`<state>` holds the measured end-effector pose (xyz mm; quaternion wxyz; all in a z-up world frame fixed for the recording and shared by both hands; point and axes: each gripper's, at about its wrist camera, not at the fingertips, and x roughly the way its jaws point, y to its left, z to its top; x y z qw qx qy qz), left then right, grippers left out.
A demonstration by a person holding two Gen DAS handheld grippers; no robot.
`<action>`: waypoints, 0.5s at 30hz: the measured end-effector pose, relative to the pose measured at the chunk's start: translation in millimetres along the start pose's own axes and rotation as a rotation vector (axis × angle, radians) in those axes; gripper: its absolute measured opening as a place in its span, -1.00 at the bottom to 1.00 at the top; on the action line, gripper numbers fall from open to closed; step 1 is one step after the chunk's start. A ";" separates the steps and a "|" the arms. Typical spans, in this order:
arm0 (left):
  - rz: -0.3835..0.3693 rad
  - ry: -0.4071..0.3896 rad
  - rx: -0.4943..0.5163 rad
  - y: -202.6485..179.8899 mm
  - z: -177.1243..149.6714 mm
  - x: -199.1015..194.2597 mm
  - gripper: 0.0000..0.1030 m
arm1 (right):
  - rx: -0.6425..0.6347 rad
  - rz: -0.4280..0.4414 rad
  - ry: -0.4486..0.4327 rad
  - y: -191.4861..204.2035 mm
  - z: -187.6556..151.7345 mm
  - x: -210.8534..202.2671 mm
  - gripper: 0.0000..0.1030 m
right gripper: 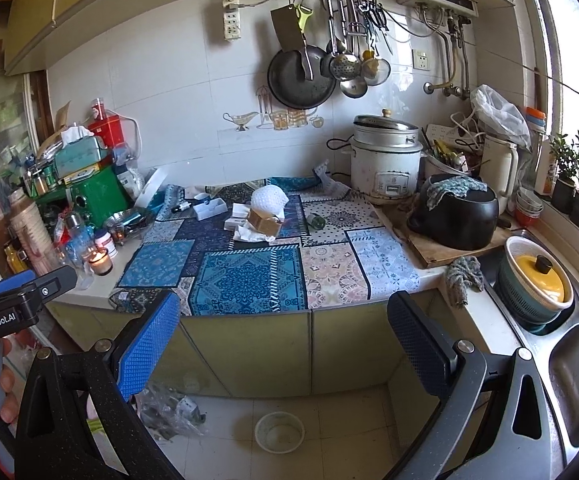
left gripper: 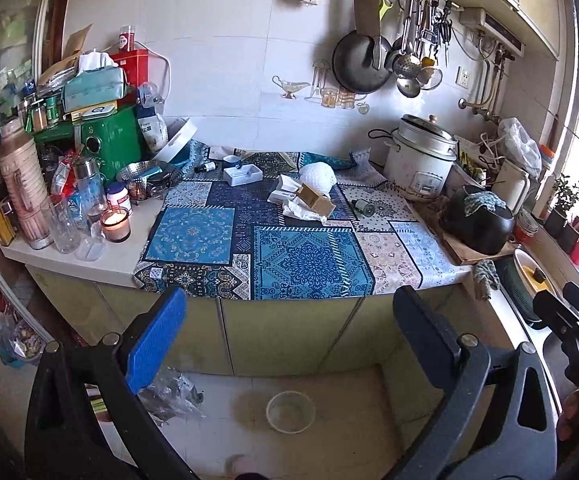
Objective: Collect trash
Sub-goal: 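Move both tools toward the green spray bottle and brown cardboard box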
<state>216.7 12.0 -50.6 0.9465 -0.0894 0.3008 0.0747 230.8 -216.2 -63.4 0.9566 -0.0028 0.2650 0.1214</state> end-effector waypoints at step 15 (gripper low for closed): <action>-0.023 0.106 -0.009 30.1 87.4 183.7 1.00 | 0.035 -0.057 0.109 -3.7 64.2 150.9 0.99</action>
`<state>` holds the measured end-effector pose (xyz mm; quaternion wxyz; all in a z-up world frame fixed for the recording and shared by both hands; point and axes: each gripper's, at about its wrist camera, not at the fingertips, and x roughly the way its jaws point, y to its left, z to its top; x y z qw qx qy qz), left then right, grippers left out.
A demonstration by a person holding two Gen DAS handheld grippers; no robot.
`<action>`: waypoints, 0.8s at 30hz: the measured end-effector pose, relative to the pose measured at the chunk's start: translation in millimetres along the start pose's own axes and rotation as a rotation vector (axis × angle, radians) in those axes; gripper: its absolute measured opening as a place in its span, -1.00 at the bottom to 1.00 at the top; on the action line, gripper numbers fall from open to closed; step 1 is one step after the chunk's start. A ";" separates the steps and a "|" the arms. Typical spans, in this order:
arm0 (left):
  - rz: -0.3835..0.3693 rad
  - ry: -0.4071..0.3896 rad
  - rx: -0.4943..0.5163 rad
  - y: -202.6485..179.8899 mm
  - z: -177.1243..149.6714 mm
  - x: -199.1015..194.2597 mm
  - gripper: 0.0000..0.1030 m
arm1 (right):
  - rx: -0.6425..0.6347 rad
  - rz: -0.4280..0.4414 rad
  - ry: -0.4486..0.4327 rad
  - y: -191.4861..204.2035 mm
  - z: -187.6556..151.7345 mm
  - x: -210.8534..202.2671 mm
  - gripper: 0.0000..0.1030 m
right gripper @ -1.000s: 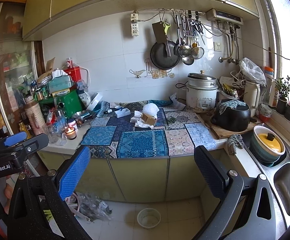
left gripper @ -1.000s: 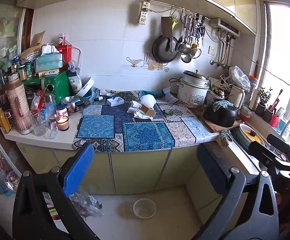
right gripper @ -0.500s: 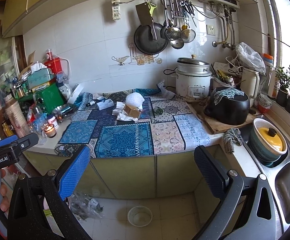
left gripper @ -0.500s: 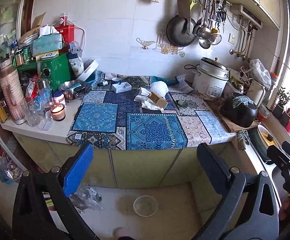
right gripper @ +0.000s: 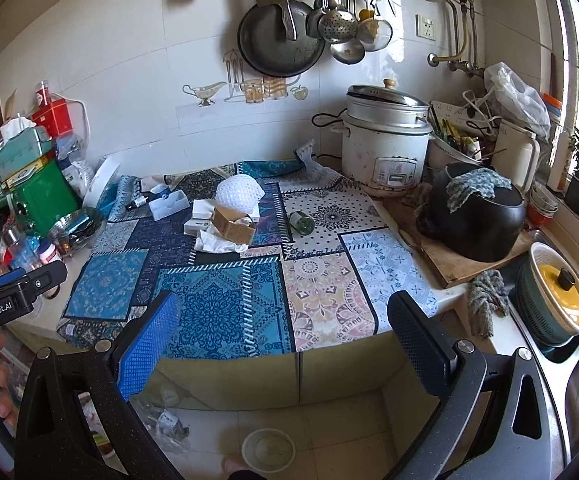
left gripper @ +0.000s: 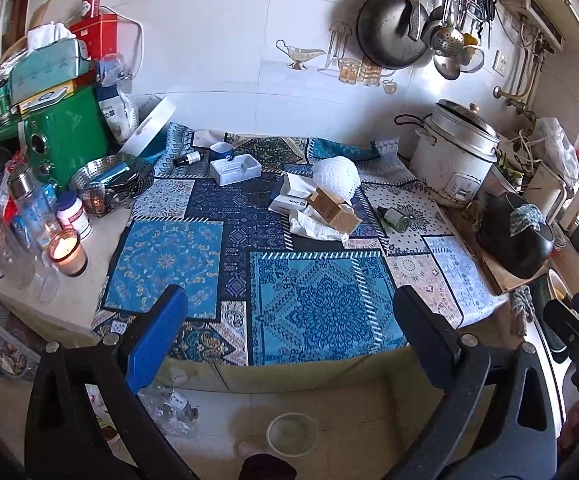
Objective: Collect trash
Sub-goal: 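Move both tools toward the green spray bottle and brown cardboard box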
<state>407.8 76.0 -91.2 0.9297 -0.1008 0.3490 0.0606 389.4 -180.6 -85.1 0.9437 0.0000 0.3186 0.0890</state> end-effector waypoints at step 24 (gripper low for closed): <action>0.125 0.193 -0.115 -57.4 112.9 244.4 0.93 | -0.124 0.111 0.324 -67.1 105.1 266.3 0.99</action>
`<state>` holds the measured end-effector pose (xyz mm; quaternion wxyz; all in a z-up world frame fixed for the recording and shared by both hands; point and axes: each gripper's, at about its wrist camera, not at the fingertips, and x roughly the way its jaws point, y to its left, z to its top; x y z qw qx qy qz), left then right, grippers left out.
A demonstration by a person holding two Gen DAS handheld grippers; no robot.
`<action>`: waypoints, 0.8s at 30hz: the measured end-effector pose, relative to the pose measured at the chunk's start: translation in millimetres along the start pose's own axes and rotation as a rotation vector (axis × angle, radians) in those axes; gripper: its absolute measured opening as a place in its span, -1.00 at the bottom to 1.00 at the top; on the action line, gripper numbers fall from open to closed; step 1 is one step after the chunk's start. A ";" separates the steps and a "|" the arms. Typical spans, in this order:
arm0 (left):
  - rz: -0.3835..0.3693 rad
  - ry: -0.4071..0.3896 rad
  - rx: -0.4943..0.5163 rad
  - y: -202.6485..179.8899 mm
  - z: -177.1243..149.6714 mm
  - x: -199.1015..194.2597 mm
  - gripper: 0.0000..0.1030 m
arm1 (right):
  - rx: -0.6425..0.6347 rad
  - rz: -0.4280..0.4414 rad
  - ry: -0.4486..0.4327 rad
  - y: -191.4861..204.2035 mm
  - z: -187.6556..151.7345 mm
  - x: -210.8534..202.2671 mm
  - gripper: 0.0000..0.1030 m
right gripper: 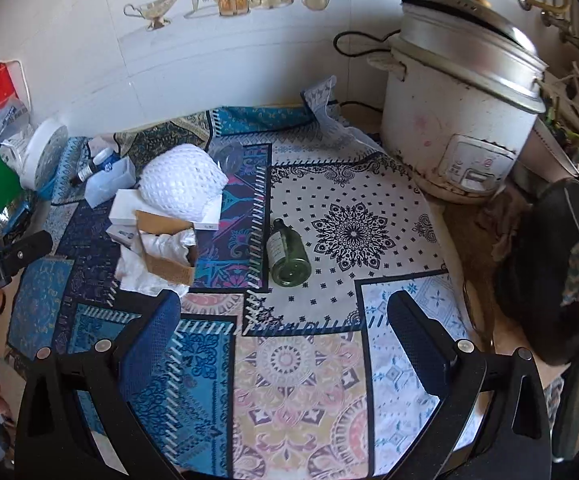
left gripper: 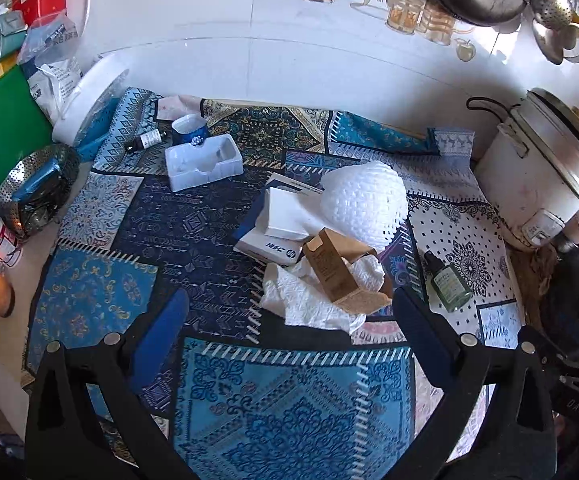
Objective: Collect trash
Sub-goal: 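Move both tools toward the green spray bottle and brown cardboard box, then grasp the brown cardboard box with the left tool while the right tool grasps the green spray bottle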
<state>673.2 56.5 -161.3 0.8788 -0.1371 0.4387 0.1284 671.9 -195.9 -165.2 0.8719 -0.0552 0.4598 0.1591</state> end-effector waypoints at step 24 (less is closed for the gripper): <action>0.060 0.251 -0.267 -24.1 4.3 126.1 -0.60 | -0.012 0.316 0.289 -26.5 40.8 131.1 0.14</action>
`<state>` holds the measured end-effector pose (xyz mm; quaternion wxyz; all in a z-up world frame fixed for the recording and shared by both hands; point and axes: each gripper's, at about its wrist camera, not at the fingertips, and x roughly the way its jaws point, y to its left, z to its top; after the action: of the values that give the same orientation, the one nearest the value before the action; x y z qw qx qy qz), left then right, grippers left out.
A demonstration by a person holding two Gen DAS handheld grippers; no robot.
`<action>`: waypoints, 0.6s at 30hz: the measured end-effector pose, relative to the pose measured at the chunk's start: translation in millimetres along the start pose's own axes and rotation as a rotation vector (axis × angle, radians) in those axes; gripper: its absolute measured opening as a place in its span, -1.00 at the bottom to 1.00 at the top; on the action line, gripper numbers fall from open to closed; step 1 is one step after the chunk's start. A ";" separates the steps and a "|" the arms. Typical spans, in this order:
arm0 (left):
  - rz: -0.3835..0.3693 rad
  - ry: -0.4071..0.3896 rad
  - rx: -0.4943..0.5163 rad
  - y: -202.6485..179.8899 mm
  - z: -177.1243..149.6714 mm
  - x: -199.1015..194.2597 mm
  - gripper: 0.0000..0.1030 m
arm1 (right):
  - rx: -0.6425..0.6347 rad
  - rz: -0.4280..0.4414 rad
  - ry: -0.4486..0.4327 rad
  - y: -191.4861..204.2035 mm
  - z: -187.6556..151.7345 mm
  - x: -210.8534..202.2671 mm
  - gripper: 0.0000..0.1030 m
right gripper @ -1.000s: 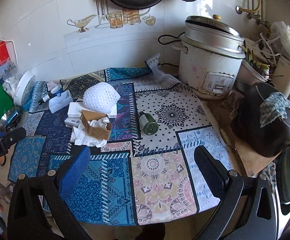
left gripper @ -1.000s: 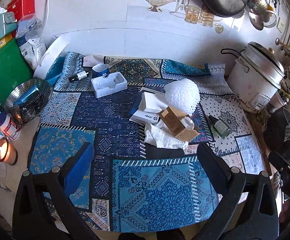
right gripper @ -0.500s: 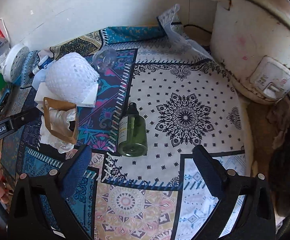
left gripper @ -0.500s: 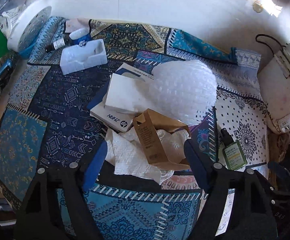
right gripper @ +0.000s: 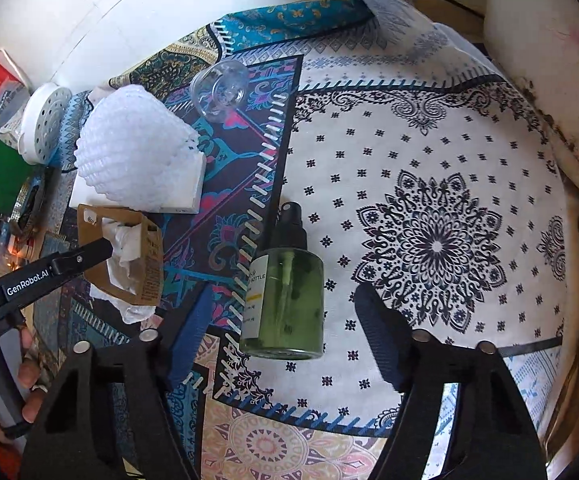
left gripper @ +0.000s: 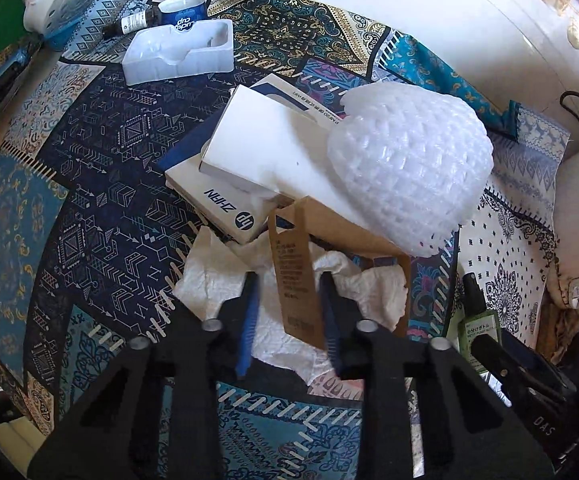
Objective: Collect trash
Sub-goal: 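Grasp the brown cardboard box with the left tool while the right tool grasps the green spray bottle, then carry the cardboard box and spray bottle down over the white bin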
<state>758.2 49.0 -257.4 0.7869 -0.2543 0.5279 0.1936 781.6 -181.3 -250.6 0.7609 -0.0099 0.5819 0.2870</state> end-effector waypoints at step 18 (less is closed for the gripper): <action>-0.018 -0.140 0.066 0.3 -16.5 -53.8 -1.00 | -0.003 0.019 -0.067 15.1 -17.0 -24.2 -0.25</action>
<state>726.1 37.3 -212.6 0.8316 -0.2187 0.4754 0.1862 756.1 -184.8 -229.7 0.7773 0.0041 0.5557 0.2951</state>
